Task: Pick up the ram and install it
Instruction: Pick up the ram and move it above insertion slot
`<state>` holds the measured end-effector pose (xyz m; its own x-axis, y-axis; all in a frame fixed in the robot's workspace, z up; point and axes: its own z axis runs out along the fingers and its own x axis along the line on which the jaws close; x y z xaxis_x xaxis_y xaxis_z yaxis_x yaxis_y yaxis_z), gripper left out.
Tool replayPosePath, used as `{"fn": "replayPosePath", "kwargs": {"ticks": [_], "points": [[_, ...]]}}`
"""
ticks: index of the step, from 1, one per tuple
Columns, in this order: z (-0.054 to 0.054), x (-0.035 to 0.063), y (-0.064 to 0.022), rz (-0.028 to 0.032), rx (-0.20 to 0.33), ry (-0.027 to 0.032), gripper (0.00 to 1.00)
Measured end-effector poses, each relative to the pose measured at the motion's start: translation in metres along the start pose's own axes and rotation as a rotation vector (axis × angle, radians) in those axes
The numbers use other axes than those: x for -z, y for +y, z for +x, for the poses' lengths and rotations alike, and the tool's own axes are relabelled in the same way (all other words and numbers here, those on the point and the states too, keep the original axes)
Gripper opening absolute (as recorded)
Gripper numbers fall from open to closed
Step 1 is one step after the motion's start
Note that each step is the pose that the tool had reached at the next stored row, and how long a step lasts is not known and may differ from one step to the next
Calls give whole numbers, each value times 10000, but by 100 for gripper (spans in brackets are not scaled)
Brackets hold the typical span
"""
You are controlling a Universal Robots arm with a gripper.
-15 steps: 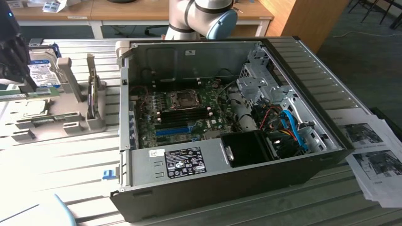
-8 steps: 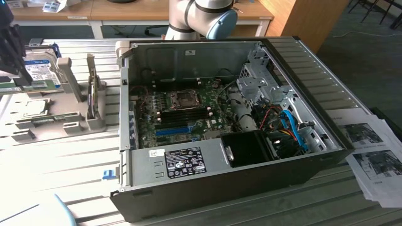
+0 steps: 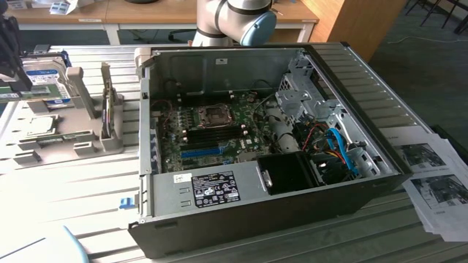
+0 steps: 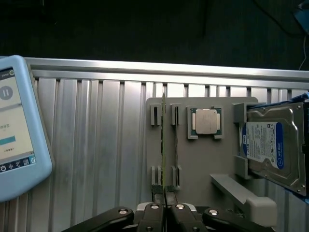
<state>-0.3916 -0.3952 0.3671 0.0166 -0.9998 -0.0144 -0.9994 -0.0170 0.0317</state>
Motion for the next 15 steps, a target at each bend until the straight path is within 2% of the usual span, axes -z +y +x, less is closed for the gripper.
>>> {"fn": "replayPosePath", "kwargs": {"ticks": [5,15], "points": [[-1,91,3,2,0,0,11],[-2,113,3,0,0,0,11]]}}
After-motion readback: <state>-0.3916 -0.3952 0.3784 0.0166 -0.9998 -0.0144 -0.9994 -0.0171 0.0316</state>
